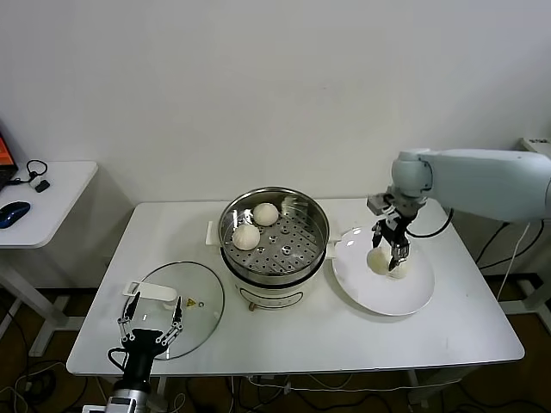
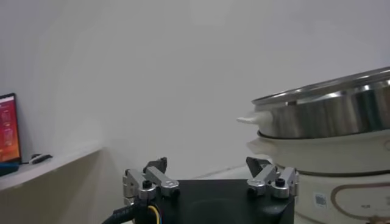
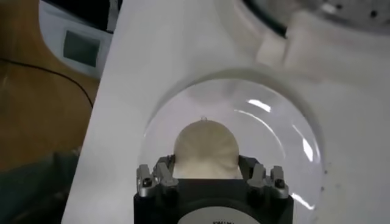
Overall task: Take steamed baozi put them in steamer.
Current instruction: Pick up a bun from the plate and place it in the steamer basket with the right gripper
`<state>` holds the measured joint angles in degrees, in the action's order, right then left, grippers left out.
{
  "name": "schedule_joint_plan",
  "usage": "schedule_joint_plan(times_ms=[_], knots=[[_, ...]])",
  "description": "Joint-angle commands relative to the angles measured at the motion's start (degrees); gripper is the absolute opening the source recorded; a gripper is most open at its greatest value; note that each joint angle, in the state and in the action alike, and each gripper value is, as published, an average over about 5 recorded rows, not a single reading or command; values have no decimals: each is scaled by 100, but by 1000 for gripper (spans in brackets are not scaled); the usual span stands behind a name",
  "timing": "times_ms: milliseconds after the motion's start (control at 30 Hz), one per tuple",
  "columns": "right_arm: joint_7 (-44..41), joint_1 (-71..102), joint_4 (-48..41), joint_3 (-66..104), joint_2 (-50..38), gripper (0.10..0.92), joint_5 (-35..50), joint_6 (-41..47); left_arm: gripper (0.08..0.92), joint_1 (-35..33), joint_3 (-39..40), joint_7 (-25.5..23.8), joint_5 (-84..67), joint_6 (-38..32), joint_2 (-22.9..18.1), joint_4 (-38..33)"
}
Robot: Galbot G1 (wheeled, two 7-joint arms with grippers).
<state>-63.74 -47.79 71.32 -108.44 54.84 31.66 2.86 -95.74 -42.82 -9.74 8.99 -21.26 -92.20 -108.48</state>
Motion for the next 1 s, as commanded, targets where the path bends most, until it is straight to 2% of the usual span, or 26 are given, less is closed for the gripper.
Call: schedule_joint_plan(times_ms=[33, 167, 367, 533, 733, 1000], knots=[[-352, -1888, 529, -655, 254, 687, 917, -806, 823, -18, 16, 1, 10, 6, -175, -35], [-498, -2223, 479, -622, 600, 687, 1171, -1281, 823, -23, 53, 7, 56, -1, -192, -10], [-45, -2231, 323, -506, 1207, 678, 628, -2718, 823, -29, 113, 19, 118, -8, -243, -4], [486, -2053, 617, -244, 1533, 661, 264, -3398, 823, -18, 103, 35, 120, -20, -263, 30], [1012, -1616, 888, 129, 1781, 661, -530, -3799, 823, -16, 93, 43, 80, -24, -263, 40], [1304, -809, 742, 291, 2094, 662, -1104, -3687, 823, -1, 84, 38, -26, -15, -236, 40]])
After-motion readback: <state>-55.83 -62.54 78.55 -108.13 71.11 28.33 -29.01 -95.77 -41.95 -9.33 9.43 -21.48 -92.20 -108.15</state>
